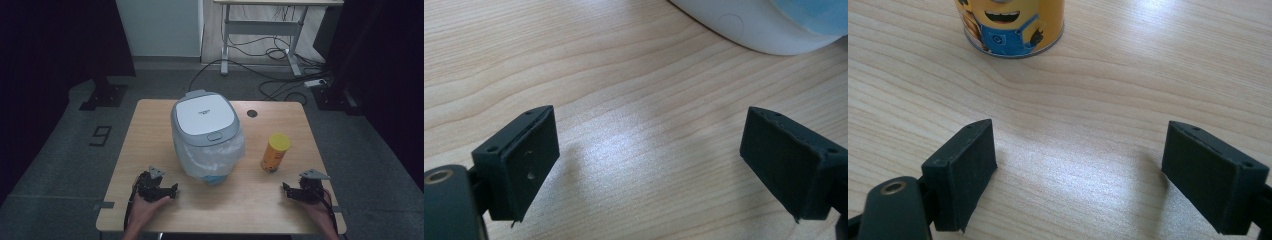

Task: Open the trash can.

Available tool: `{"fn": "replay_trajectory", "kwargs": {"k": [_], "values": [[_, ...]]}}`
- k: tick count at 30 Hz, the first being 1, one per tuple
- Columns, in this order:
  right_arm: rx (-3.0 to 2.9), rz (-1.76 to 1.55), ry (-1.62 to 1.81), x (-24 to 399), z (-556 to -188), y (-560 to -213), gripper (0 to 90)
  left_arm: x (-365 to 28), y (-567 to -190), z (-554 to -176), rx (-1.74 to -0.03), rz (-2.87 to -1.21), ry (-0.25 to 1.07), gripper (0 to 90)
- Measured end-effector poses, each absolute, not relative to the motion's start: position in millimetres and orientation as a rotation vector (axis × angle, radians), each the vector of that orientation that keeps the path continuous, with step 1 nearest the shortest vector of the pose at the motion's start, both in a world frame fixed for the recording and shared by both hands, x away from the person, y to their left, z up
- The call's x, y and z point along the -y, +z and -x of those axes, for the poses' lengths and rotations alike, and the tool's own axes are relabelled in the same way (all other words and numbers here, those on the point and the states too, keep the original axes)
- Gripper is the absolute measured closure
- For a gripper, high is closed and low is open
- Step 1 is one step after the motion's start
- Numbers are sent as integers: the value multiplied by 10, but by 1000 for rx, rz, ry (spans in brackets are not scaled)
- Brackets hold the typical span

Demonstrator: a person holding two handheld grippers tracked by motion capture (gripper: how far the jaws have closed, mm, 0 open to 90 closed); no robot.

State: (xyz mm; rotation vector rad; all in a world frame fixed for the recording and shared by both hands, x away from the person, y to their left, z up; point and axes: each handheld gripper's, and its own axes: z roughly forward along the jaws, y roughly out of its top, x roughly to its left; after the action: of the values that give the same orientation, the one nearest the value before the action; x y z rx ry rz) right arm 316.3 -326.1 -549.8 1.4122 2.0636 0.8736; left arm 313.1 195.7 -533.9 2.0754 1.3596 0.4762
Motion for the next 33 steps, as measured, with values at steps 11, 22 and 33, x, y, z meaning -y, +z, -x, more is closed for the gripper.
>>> {"fn": "replay_trajectory", "kwargs": {"k": [11, 22, 33], "values": [[-2073, -1426, 887, 3279, -3177, -5500, 142, -2057, -5235, -3098, -1377, -2001, 512, 161], [-2076, -1437, 895, 3259, -3253, -5503, 144, -2099, -4904, -3045, -1302, -1940, 536, 456], [-2072, -1443, 892, 3237, -3268, -5502, 147, -1989, -4400, -3019, -1171, -1932, 506, 510]]}}
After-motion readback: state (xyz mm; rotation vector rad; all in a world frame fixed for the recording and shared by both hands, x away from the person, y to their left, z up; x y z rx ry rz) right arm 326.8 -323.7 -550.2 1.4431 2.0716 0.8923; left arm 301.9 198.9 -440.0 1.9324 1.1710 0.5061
